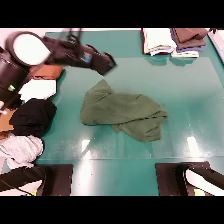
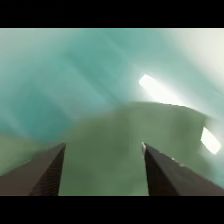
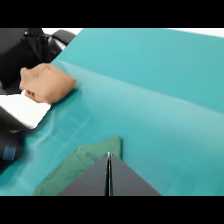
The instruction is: Fold the shirts.
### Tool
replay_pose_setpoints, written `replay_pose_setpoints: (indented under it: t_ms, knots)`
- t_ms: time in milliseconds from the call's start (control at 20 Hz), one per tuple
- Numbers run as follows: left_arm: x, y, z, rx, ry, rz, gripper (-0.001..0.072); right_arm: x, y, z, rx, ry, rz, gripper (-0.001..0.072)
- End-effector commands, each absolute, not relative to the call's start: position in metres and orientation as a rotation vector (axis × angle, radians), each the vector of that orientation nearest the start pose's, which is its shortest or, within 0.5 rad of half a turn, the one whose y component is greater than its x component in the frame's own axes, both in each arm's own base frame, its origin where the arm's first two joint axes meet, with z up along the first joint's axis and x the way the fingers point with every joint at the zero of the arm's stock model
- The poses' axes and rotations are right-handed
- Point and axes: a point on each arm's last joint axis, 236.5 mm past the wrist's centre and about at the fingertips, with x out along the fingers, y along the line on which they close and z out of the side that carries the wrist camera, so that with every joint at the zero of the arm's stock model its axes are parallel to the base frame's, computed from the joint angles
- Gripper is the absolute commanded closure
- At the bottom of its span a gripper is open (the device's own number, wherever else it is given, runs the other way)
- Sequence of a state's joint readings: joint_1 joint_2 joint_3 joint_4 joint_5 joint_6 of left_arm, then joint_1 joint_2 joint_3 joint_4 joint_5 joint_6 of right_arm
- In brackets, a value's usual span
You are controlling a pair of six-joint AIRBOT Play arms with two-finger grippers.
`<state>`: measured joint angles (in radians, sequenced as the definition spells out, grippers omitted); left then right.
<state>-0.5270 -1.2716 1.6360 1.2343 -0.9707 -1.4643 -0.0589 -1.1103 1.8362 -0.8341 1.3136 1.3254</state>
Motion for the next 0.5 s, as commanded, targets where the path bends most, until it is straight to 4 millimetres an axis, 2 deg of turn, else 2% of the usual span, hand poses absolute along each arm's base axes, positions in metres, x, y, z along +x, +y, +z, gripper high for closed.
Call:
replay_pose_setpoints:
  t_ms: [0, 100, 150, 300, 400, 450]
  knots:
    - [0.439, -0.199, 0.21, -0.102, 0.737, -0.483, 0.014, 0.36, 0.143, 0.36, 0.181, 0.518, 0.67, 0.0694]
    - [0.453, -0.153, 0.155, -0.193, 0.86, -0.367, 0.014, 0.36, 0.152, 0.346, 0.189, 0.556, 0.69, 0.0694]
    - [0.453, -0.141, 0.123, -0.236, 0.932, -0.338, 0.014, 0.361, 0.156, 0.338, 0.195, 0.576, 0.698, 0.0694]
    - [0.437, -0.131, 0.03, -0.291, 1.142, -0.311, 0.014, 0.365, 0.16, 0.318, 0.217, 0.617, 0.702, 0.0695]
    - [0.427, -0.136, -0.011, -0.31, 1.24, -0.319, 0.014, 0.367, 0.16, 0.307, 0.229, 0.645, 0.698, 0.0694]
    - [0.424, -0.139, -0.026, -0.329, 1.276, -0.319, 0.014, 0.367, 0.16, 0.303, 0.232, 0.656, 0.698, 0.0694]
